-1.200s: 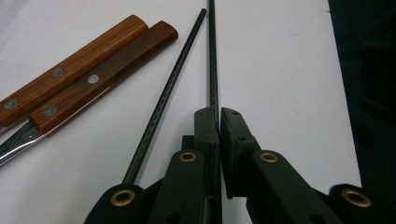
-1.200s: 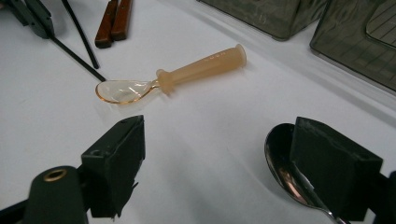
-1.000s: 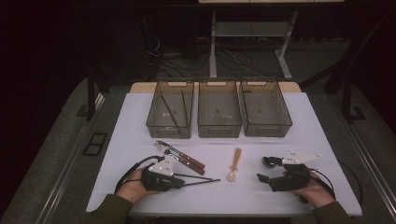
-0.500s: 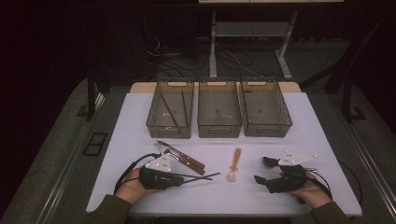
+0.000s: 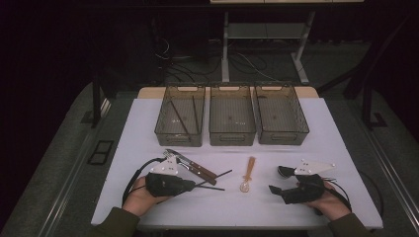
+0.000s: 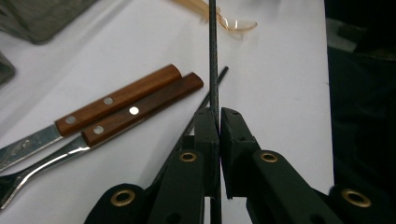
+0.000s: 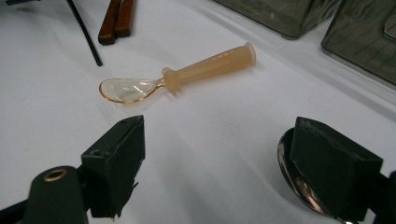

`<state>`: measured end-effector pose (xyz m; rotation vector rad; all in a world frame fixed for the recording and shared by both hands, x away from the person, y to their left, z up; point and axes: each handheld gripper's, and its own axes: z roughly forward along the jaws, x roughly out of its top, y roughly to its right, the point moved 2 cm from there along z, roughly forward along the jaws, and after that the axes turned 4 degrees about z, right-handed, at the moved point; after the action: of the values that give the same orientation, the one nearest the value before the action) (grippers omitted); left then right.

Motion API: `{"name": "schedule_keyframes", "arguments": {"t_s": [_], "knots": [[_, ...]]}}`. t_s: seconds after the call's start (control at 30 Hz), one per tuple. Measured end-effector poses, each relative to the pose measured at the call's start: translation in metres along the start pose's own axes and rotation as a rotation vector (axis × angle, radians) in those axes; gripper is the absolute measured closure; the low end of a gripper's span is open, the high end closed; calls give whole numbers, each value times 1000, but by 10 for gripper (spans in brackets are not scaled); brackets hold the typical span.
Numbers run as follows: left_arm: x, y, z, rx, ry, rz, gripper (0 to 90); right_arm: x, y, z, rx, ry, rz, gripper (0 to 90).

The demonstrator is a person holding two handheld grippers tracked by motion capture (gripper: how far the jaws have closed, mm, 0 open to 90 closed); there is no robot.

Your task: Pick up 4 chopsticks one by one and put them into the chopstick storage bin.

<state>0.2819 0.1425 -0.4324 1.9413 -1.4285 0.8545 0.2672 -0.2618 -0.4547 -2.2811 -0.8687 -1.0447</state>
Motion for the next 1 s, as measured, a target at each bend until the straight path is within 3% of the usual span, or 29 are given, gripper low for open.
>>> {"name": "schedule_keyframes", "arguments": {"t_s": [0.33, 1.0], "knots": [[12, -6, -6, 42, 44, -46, 855, 0, 2, -1, 0, 5, 3, 180], [39, -23, -7, 114, 38, -90, 855, 1, 1, -2, 7, 16, 13, 180]]}}
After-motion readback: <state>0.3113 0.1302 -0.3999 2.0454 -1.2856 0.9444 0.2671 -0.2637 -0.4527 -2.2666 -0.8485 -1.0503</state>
